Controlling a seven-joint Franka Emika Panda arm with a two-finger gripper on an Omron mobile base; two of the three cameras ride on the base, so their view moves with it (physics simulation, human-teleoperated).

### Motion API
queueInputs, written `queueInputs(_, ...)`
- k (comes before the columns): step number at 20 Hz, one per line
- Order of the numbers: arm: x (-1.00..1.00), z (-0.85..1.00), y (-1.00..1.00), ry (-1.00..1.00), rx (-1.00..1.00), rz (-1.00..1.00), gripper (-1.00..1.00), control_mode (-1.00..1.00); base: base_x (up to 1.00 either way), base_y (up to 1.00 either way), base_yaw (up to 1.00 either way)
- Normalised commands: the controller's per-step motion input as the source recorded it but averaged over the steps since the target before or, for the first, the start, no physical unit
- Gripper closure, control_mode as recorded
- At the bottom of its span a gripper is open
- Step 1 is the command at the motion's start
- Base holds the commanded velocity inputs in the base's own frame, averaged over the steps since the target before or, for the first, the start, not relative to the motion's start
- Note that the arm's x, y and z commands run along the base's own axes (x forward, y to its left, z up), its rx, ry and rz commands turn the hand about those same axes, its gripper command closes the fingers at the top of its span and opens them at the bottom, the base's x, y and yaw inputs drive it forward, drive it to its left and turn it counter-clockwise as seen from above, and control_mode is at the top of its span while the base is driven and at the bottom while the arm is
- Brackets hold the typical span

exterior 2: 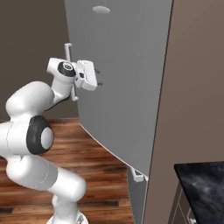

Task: Place the steak on the counter behind the older steak on the same shelf of the fridge to maintain FIFO order. Close the fridge door when finished.

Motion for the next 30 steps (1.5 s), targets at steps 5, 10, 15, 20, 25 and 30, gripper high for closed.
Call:
queueInputs(5,0.24,-0.09,-0.53,-0.04,0.00,-0.10,-1.00,-1.00,0.00,0.00,0.00)
queueInputs(10,0.17,-0.07,-0.54,-0.04,0.00,-0.10,-1.00,-1.00,0.00,0.00,0.00)
queueInputs(15,0.26,-0.01,-0.55,-0.03,0.00,-0.09,-1.00,-1.00,0.00,0.00,0.00)
queueInputs(20,0.24,0.00,-0.57,-0.03,0.00,-0.08,-1.00,-1.00,0.00,0.00,0.00)
queueInputs(25,0.14,0.00,-0.62,-0.03,0.01,-0.07,-1.00,-1.00,0.00,0.00,0.00)
queueInputs(30,0.06,-0.02,-0.68,-0.04,0.02,-0.07,-1.00,-1.00,0.00,0.00,0.00)
